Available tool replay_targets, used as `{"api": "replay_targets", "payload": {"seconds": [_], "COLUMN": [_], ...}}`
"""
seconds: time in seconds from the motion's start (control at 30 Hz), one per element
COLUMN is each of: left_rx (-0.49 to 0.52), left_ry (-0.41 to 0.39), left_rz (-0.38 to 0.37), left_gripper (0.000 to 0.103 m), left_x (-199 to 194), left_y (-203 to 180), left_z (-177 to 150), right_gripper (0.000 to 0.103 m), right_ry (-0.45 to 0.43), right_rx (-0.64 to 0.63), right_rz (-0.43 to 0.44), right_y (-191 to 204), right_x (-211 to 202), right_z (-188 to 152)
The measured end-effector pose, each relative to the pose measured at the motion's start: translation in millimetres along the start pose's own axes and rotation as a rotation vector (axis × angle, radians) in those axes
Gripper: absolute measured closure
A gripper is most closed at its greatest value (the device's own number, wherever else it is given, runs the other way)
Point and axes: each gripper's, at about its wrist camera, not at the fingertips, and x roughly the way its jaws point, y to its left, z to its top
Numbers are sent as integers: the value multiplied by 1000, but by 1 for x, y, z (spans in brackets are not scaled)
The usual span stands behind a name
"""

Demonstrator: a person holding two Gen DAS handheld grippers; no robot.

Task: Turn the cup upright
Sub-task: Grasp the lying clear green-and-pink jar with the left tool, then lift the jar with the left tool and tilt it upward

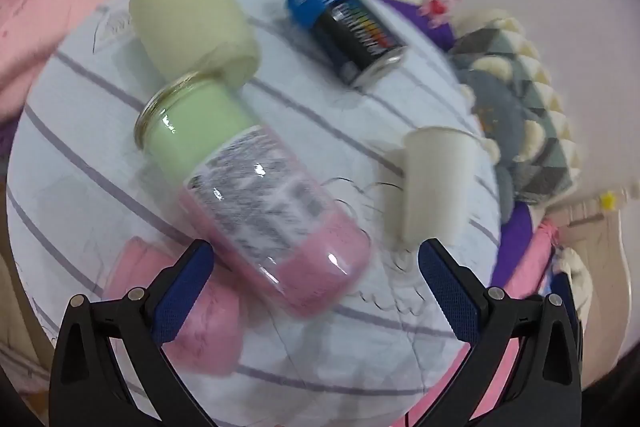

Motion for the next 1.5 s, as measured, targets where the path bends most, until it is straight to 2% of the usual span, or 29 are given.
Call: {"api": "replay_targets", "payload": {"seconds": [0.13,0.23,0.4,0.43,0.5,0.6,0.7,0.93,1.2,1.5], "left_rx": [-70,-72,-39,-26,2,21,57,112,290,519], "left_ry": [16,31,38,33,6,12,-2,-51,-58,-20], "left_rz": [35,52,146,160,199,143,147,99,77,88], "left_gripper": [0,0,2,6,20,20,20,21,22,27], "left_x": [12,19,33,34,33,34,32,8,-12,-7], "left_y": [6,4,-3,-5,-8,-10,-15,-23,-38,-56], "left_z": [19,29,38,38,38,36,32,21,-8,-52], "right_gripper": [15,15,15,15,15,15,15,15,15,15], "right_ry": [9,79,81,88,93,99,100,89,72,114], "right_rx": [4,-19,-9,-5,-1,-2,0,16,48,98], "right_rz": [9,5,29,36,39,39,43,32,-7,-61], "right_y": [-3,6,3,0,-1,-1,-1,-8,-22,-36], "right_x": [4,31,43,45,48,48,46,38,17,6], "right_z": [0,14,13,12,10,6,5,3,-1,-19]}}
